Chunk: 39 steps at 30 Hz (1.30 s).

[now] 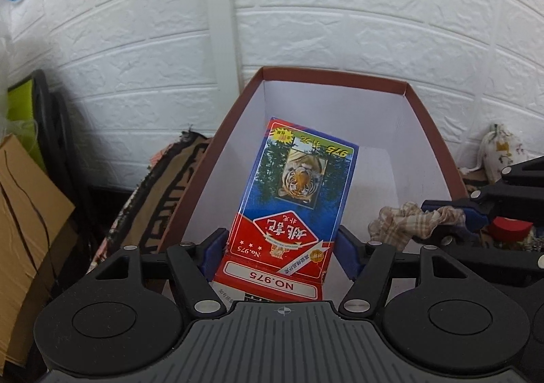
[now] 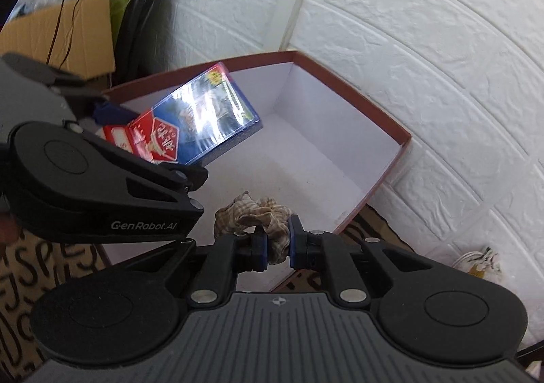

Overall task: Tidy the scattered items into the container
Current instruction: 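Carry the card box and scrunchie into the brown shoebox and release both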

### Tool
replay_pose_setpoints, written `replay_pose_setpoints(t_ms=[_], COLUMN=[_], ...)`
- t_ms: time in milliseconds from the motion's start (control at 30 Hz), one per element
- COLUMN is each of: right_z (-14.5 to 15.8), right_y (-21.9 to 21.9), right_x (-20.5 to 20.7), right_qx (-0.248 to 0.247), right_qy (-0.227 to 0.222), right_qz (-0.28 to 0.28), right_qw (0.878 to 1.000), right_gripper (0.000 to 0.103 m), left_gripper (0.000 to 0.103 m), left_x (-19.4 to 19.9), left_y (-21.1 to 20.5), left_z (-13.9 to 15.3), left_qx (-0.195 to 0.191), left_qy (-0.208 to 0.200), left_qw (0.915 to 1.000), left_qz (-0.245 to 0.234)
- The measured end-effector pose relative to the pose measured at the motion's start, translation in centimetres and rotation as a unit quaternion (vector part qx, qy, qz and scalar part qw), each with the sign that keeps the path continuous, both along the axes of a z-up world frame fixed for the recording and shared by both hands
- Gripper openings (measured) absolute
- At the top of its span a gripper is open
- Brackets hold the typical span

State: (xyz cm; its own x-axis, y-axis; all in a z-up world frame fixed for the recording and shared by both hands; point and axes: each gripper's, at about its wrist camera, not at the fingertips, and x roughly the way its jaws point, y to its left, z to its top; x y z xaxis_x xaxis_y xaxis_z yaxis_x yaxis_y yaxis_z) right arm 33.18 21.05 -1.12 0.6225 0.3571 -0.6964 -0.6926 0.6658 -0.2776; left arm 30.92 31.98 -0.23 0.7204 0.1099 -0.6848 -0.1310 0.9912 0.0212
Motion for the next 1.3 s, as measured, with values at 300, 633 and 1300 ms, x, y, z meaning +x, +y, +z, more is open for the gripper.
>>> replay_pose_setpoints(t_ms=[300, 633, 1300], right_z=[-0.1, 0.1, 2.5], right_y=[-3.6, -9.9, -12.3], right_x=[-1.6, -3.1, -5.9], right_qx=[-0.028, -0.015, 0.098], right_qy=[0.016, 0.053, -0.001], right_qz=[0.0, -0.027, 0.007], right_qw=[0.999, 0.998, 0.995], right_gripper=[0.015, 0.011, 0.098], left_gripper=[0.07, 0.065, 0.103], left_x=[-0.5, -2.1, -5.6], left_y=[-3.6, -9.9, -9.8], left_z=[-1.0, -1.2, 3.1], left_qx=[-0.088, -0.078, -0.016], left_qy=[0.037, 0.038, -0.034], left_qw=[0.9946, 0.9923, 0.9974], left_qz=[-0.042, -0.089, -0.06])
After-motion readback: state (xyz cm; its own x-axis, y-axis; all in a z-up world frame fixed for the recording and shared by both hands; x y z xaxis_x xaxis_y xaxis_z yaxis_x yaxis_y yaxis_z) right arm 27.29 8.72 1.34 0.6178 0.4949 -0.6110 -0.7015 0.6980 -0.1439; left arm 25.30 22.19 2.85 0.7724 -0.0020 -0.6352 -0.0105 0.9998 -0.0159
